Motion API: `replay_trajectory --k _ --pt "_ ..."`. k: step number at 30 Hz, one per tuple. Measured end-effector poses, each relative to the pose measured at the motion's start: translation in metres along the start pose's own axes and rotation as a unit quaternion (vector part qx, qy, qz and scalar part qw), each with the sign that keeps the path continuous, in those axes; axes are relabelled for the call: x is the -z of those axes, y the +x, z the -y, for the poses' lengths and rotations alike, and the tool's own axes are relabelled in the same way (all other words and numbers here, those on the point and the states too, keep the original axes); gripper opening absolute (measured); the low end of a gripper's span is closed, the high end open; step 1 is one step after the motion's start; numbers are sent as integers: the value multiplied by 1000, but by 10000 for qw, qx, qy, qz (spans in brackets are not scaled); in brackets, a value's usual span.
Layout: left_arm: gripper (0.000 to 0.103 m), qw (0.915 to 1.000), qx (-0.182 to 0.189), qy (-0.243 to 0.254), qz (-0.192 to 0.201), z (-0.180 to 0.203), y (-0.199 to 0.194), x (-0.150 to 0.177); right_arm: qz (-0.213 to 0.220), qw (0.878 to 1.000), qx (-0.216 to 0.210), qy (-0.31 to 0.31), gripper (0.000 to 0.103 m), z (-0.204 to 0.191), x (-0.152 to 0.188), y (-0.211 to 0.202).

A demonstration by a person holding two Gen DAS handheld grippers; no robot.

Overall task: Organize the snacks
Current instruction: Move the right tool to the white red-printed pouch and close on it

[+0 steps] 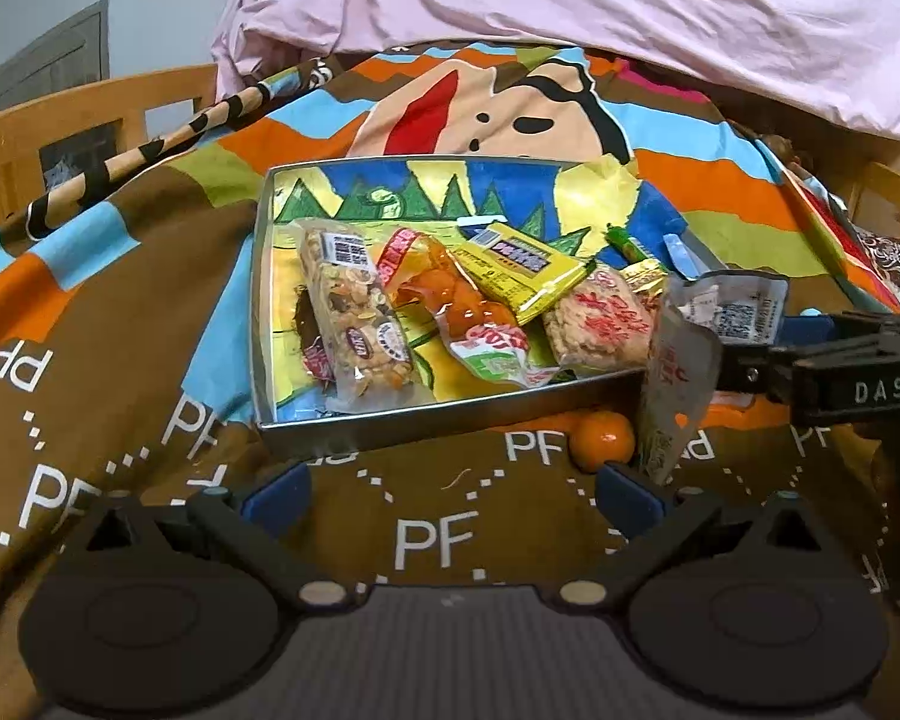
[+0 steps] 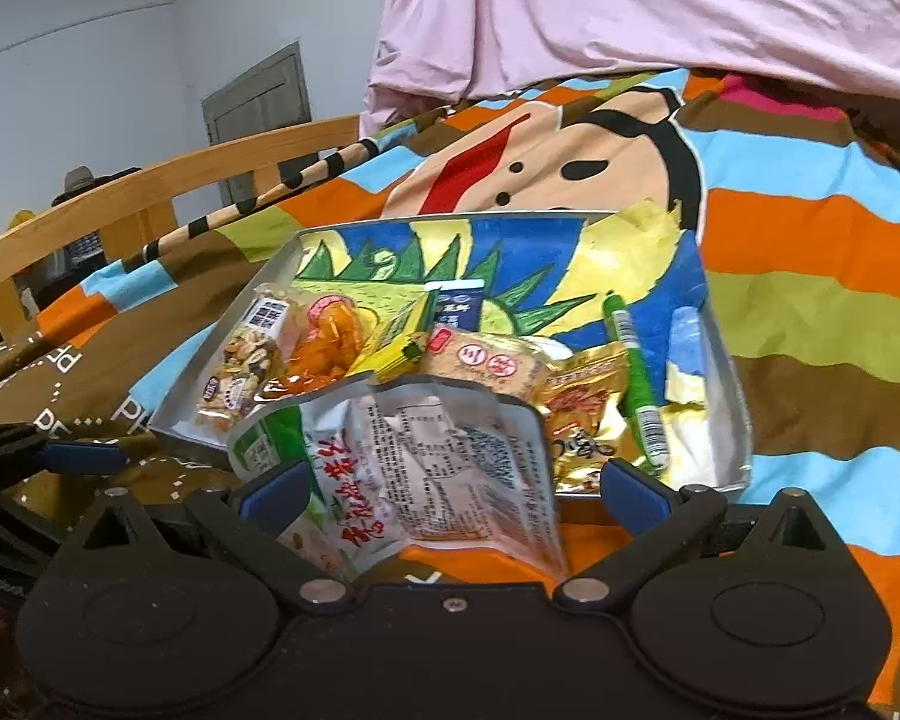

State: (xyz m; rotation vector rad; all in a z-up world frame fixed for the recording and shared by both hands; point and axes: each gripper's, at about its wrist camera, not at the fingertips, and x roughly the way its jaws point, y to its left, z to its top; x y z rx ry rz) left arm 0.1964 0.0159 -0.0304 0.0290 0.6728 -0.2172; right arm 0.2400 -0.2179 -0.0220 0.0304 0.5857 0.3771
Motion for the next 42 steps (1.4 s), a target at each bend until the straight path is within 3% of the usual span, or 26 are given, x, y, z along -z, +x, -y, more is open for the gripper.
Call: replay_trajectory --k 13,22,35,38,42 --pt "103 9987 -350 -351 -128 -15 7 -5 19 9990 -440 78 102 -4 11 6" --pt "103 9982 -455 -369 -101 -17 8 -8 -101 9969 -484 -609 102 -32 18 11" --pt "102 9966 -542 -607 -139 -26 6 -6 -92 9933 839 -787 102 -62 20 40" --pt "102 9968 -559 -558 -132 -24 6 -7 10 9920 992 -782 95 -60 20 39" --pt "102 9973 -510 -519 -127 -20 6 -6 140 9944 850 -617 82 -51 22 31"
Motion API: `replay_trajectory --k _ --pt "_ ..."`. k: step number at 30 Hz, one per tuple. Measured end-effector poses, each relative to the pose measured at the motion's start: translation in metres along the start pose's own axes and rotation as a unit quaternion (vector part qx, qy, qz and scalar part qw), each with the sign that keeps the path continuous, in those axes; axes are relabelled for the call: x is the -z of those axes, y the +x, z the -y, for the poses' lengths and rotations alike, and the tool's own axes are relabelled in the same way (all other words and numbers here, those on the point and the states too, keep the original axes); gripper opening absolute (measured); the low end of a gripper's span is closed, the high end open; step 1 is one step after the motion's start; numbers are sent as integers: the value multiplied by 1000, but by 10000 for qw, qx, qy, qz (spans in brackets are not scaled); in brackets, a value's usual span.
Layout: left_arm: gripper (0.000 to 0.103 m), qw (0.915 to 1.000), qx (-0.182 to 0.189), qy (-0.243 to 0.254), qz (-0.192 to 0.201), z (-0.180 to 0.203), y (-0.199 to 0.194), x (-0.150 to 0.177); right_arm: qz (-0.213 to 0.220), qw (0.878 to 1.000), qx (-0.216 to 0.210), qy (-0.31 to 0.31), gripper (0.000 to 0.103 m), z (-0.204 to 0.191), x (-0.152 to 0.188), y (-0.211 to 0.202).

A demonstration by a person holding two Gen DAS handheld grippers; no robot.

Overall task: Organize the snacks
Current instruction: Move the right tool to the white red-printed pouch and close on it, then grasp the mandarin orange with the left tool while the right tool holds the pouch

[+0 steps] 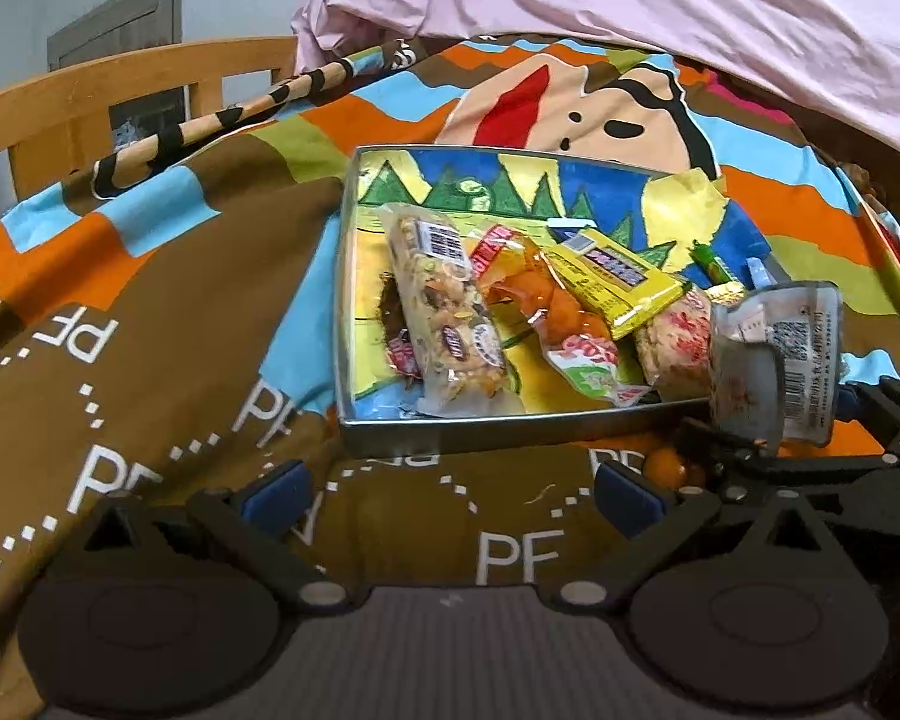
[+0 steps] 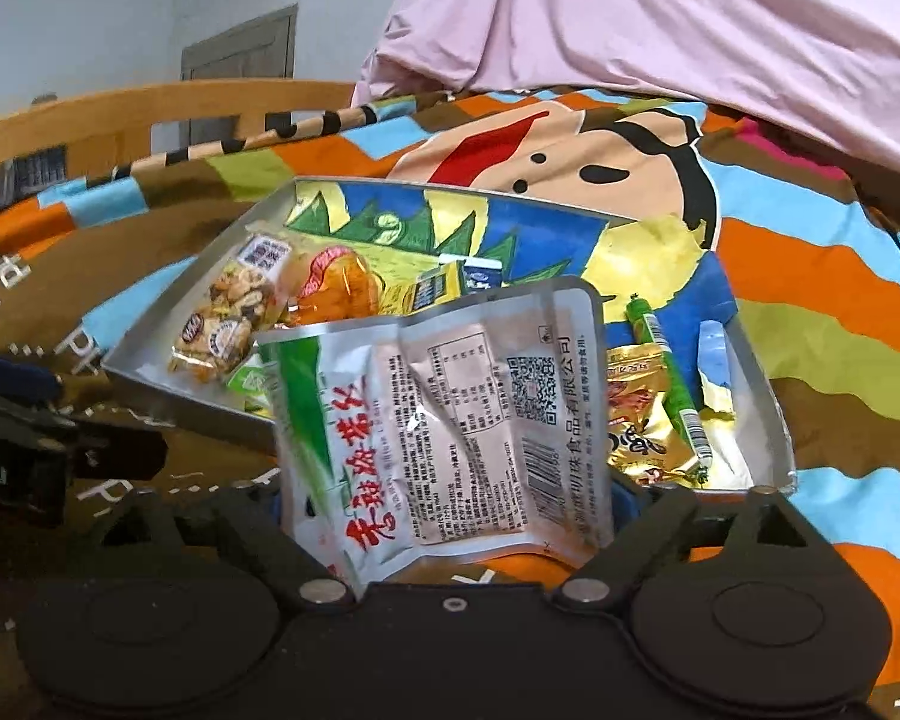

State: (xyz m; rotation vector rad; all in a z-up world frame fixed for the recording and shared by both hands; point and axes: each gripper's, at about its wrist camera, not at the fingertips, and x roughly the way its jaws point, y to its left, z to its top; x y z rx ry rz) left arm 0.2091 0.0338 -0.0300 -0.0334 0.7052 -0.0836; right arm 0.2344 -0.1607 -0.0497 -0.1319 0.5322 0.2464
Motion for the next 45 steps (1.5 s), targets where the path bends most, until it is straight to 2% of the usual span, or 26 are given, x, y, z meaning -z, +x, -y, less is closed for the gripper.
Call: replay_trajectory --k 1,3,9,15,19,21,26,28,31,35,45 --pt "102 10000 15 15 -21 2 0 0 21 10000 -63 21 80 2 1 -2" --pt "102 9999 98 72 -28 7 0 1 74 9998 -201 4 66 4 2 -7" --pt "102 9973 449 578 32 29 -1 8 64 9991 -382 194 51 25 6 -16" --pt "97 9920 709 1047 66 56 5 10 38 9984 -400 398 51 56 13 -39" --pt "83 9900 757 1191 -7 70 17 6 -6 9980 -411 472 51 70 22 -53" --pt "82 9900 736 1201 -8 75 22 5 -40 9974 -418 578 51 75 24 -53" --pt "72 9887 819 1259 -42 87 32 4 -45 9960 -542 705 51 79 26 -50" --pt "61 9867 857 1375 -95 93 37 6 -34 9961 -571 679 51 77 27 -51" --pt "54 9849 803 1528 -160 100 42 9 -26 9958 -611 683 51 77 27 -50" --pt "38 9867 735 1438 -180 99 45 9 -21 9959 -612 662 51 77 27 -50" --pt "35 9887 785 1261 -215 96 21 12 -73 9977 -489 461 51 62 25 -64"
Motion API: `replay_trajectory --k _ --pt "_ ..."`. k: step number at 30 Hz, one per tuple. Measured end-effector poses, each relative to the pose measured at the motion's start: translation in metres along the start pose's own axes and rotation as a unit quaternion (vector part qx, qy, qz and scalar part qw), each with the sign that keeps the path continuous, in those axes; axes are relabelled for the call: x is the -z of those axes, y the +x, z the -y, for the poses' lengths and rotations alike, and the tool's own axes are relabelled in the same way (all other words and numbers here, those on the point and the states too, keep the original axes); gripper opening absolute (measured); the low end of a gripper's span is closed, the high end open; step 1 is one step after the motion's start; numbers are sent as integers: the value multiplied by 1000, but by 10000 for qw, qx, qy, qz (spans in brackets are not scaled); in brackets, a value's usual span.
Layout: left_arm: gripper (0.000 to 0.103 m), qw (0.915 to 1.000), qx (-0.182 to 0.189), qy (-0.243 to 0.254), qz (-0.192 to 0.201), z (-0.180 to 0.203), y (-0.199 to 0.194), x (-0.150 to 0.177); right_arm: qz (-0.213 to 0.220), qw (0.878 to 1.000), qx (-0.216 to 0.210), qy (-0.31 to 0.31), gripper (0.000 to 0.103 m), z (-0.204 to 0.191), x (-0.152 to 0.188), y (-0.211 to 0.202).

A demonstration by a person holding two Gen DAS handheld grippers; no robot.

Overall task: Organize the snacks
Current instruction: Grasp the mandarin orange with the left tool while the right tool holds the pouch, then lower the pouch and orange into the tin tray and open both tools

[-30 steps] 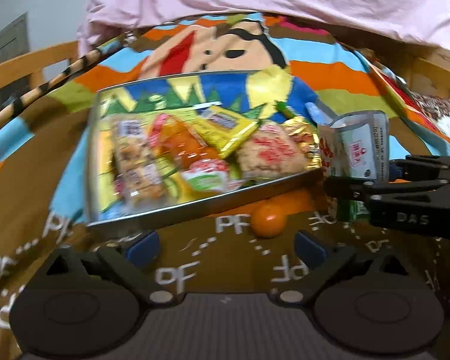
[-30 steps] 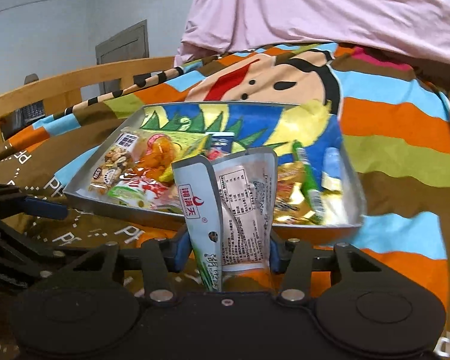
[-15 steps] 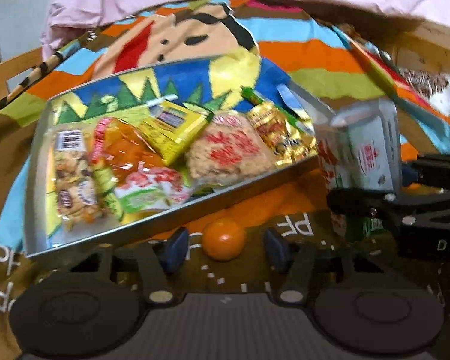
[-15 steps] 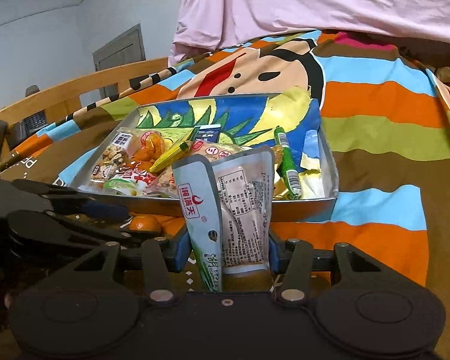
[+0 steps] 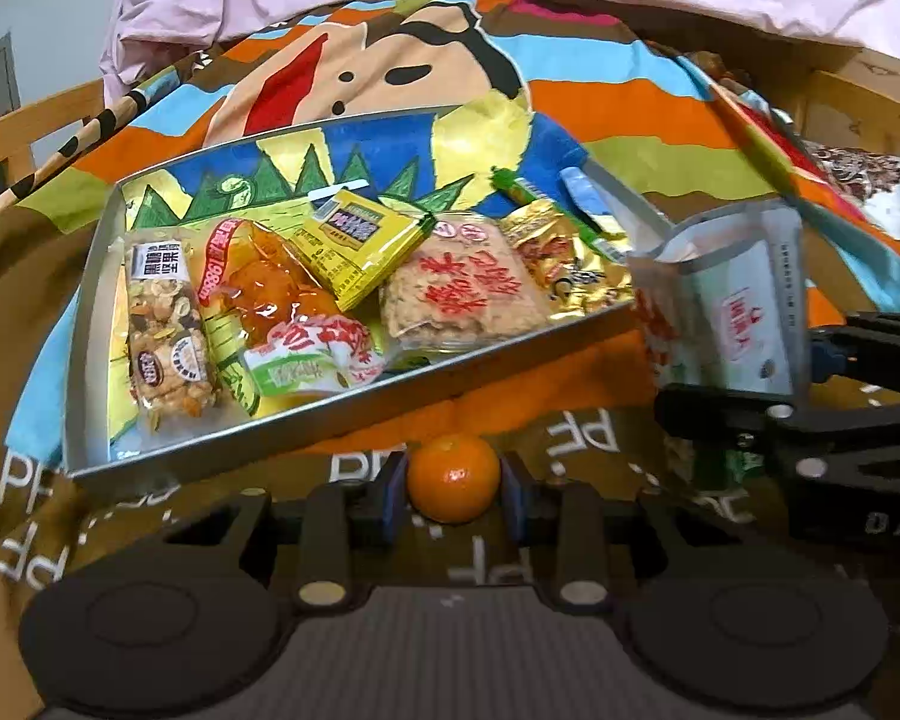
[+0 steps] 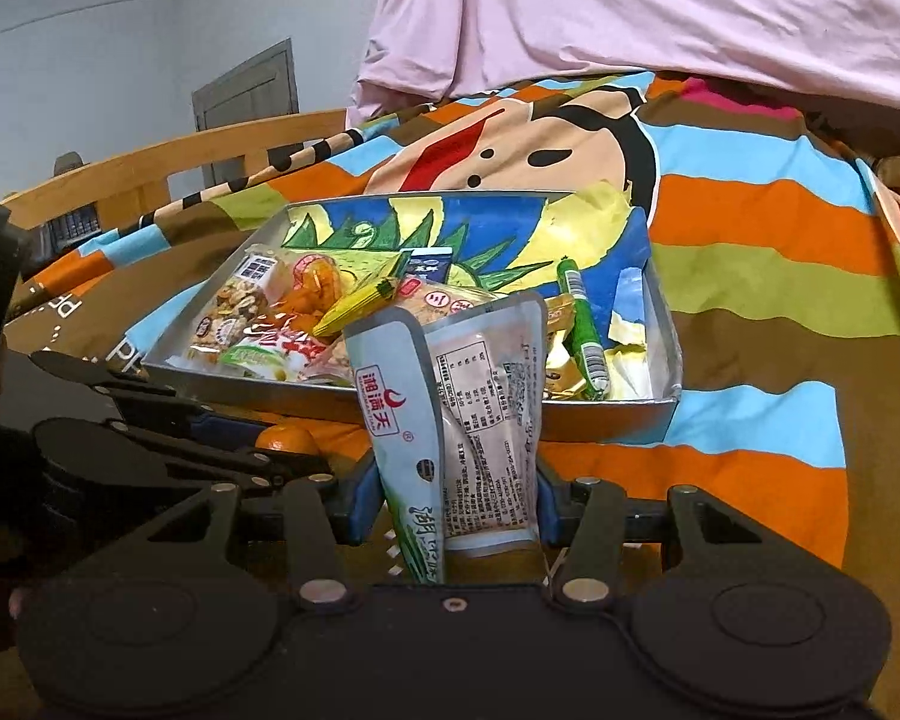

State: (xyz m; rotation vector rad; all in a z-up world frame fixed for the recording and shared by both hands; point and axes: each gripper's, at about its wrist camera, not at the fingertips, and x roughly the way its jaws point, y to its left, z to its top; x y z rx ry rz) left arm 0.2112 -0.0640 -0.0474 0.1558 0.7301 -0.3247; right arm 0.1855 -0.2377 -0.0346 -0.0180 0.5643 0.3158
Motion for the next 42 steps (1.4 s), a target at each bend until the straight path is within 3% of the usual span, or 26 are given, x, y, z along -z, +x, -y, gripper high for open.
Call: replay_trajectory --k 13,22,26,32,37,42 --pt "35 9993 304 -63 199 9 -63 10 47 9995 308 -104 51 -19 5 -61" --pt "35 9957 332 -134 853 3 -77 -34 562 9969 511 -219 51 -13 -36 -71" --pt "35 9917 203 44 1272 -4 -62 -70 661 9953 610 -353 51 -1 -63 -53" --pt "35 9897 41 -84 1429 -20 -11 -125 607 9951 729 -281 51 29 -101 -7" --pt "35 9899 -45 -340 1379 -29 30 -152 313 9957 874 -64 51 53 -118 32" --pt "35 9930 55 -470 1086 -33 67 -154 -127 9965 829 67 51 61 -116 62"
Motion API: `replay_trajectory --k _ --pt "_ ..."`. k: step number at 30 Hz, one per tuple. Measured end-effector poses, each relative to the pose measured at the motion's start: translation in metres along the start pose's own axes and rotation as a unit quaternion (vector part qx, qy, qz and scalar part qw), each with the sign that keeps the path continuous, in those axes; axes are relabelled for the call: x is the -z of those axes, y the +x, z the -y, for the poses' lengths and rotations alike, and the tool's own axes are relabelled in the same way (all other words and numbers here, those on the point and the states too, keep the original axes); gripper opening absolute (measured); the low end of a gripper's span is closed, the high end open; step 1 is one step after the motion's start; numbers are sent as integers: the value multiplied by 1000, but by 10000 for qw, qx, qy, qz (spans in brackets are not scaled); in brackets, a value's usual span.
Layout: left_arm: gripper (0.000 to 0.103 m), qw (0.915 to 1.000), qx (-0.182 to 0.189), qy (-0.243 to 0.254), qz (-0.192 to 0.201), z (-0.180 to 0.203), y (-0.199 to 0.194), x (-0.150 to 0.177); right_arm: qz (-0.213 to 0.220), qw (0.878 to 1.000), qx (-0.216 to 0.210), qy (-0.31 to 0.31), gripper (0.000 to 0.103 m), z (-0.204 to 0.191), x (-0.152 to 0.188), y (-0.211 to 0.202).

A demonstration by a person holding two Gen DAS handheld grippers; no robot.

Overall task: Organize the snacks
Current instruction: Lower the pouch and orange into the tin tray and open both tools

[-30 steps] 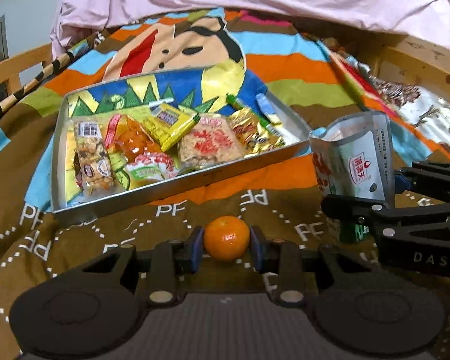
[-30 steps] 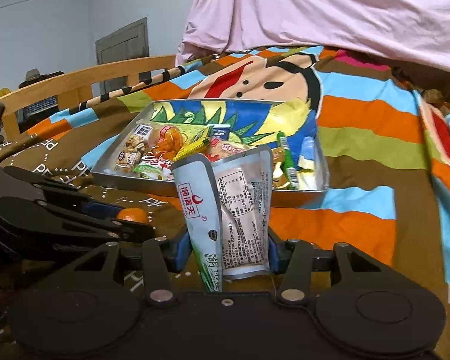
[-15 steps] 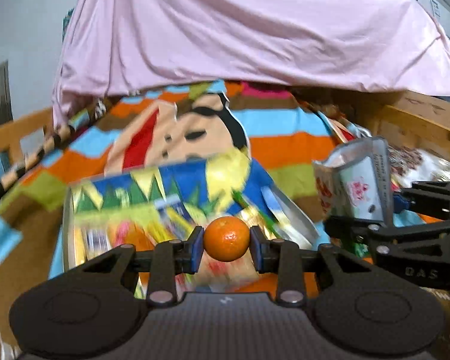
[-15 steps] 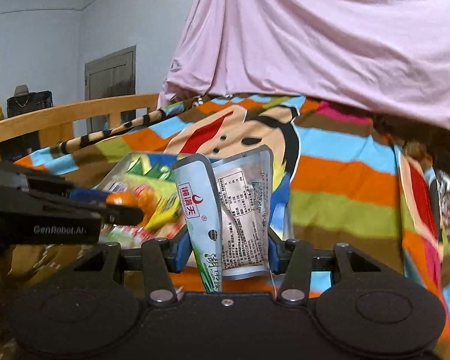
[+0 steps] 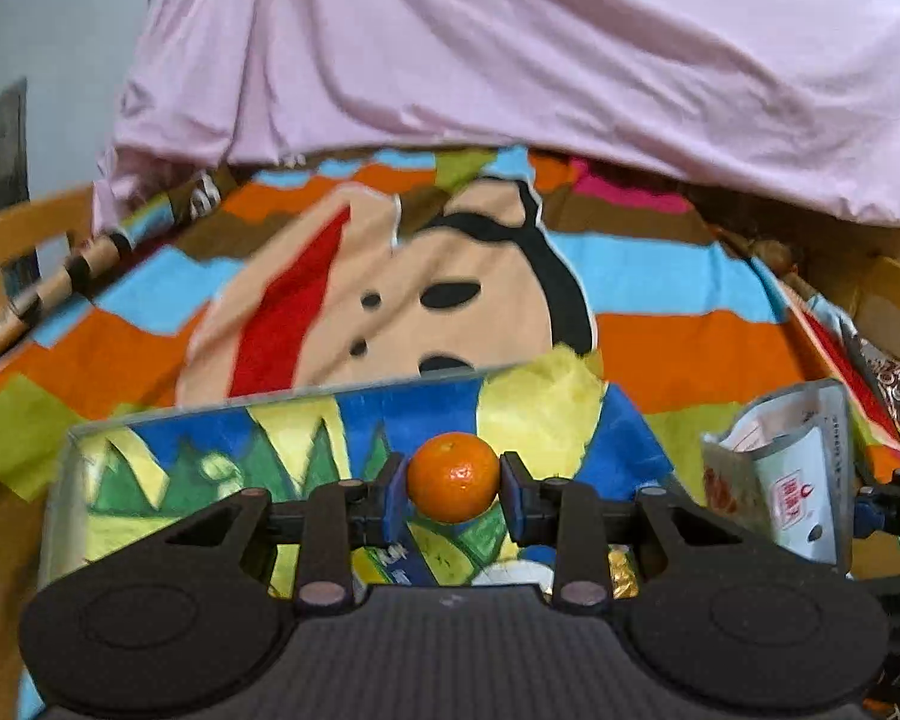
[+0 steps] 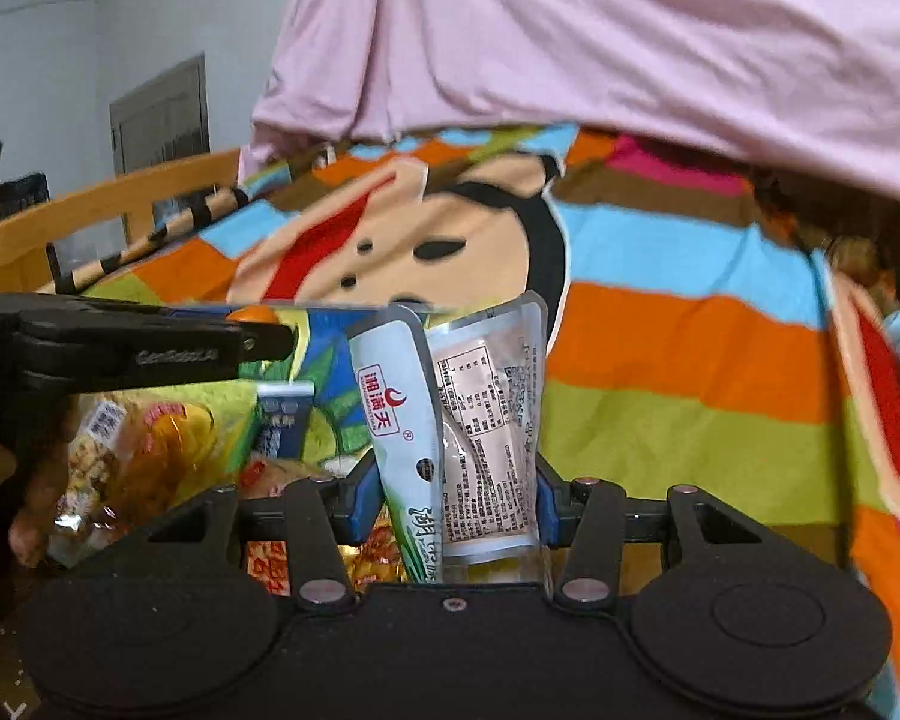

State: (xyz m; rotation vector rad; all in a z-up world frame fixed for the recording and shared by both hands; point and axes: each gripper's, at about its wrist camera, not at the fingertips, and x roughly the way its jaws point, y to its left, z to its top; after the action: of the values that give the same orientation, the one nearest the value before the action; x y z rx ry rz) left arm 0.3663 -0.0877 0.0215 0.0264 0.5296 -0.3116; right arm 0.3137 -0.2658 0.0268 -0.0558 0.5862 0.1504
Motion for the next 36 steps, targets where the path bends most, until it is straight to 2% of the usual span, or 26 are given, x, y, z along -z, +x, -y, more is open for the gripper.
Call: replay_trajectory --k 5,11,24,36 --pt "35 9995 84 -11 -304 1 20 15 -224 9997 -64 58 51 -3 5 17" --pt "35 9986 -21 98 -527 3 35 23 -373 9991 -105 161 51 -5 13 34" --pt "35 9976 32 -18 -685 -1 48 24 -320 9993 -123 159 51 -7 11 40" --pt "36 9978 90 -69 -650 -1 46 27 -224 9997 -87 96 52 -9 13 41"
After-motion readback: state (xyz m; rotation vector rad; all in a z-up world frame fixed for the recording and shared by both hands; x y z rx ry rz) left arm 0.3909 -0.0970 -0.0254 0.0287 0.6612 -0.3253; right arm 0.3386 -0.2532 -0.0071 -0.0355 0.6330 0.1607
